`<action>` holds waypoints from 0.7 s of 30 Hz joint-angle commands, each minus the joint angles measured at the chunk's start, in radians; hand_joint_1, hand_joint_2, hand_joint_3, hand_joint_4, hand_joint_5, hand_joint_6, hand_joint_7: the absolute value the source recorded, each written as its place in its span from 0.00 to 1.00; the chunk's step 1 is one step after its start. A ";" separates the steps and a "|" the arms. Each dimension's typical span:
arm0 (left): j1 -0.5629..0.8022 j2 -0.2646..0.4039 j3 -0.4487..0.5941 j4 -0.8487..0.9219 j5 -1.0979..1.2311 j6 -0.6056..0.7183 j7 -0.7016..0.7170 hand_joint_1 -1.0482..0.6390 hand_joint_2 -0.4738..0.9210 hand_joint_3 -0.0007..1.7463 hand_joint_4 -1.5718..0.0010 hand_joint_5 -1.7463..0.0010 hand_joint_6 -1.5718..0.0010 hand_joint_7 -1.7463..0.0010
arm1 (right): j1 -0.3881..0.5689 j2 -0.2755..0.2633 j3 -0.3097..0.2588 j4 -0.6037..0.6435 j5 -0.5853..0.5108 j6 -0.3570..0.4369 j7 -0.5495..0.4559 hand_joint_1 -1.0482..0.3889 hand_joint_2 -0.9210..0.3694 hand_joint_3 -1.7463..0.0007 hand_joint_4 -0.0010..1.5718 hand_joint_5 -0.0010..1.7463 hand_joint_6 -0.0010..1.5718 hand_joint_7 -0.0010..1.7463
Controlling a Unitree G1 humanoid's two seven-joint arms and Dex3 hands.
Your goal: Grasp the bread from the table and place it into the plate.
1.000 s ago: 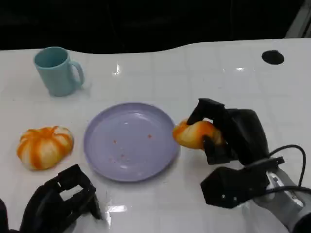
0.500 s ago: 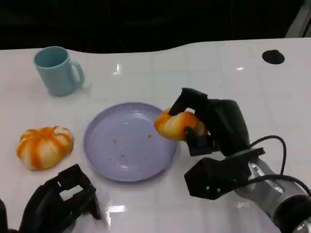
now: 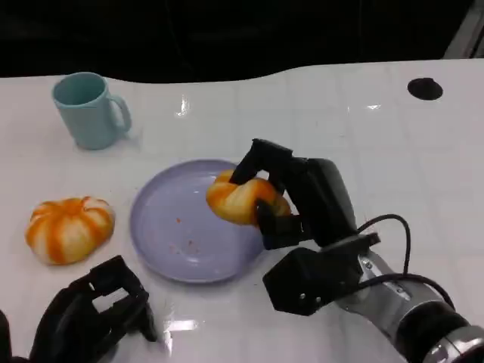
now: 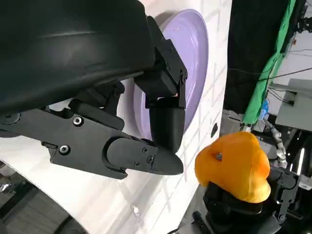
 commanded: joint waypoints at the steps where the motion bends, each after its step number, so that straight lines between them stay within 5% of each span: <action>1: 0.019 0.012 0.006 0.032 0.008 0.012 0.007 0.32 1.00 0.09 0.49 0.05 0.54 0.20 | -0.029 0.023 -0.002 0.034 0.019 -0.020 0.017 0.46 0.57 0.00 0.70 1.00 0.53 1.00; 14: 0.011 0.014 0.005 0.049 0.009 0.003 0.006 0.32 1.00 0.10 0.49 0.04 0.54 0.20 | -0.062 0.089 0.007 0.138 0.006 0.000 -0.008 0.61 0.56 0.03 0.59 1.00 0.50 0.92; 17: 0.014 0.013 0.005 0.044 0.008 0.004 0.009 0.32 1.00 0.10 0.50 0.04 0.54 0.20 | -0.076 0.087 0.025 0.145 -0.007 0.064 0.034 0.63 0.45 0.19 0.41 0.91 0.42 0.71; 18: 0.014 0.013 0.005 0.043 0.008 0.004 0.009 0.33 1.00 0.10 0.50 0.04 0.54 0.20 | -0.079 0.086 0.030 0.145 -0.007 0.084 0.054 0.62 0.42 0.26 0.31 0.75 0.37 0.56; 21: 0.013 0.013 0.005 0.046 0.009 -0.004 0.005 0.32 1.00 0.10 0.50 0.04 0.54 0.20 | -0.089 0.066 0.081 0.140 -0.051 0.148 0.086 0.57 0.34 0.45 0.13 0.45 0.27 0.26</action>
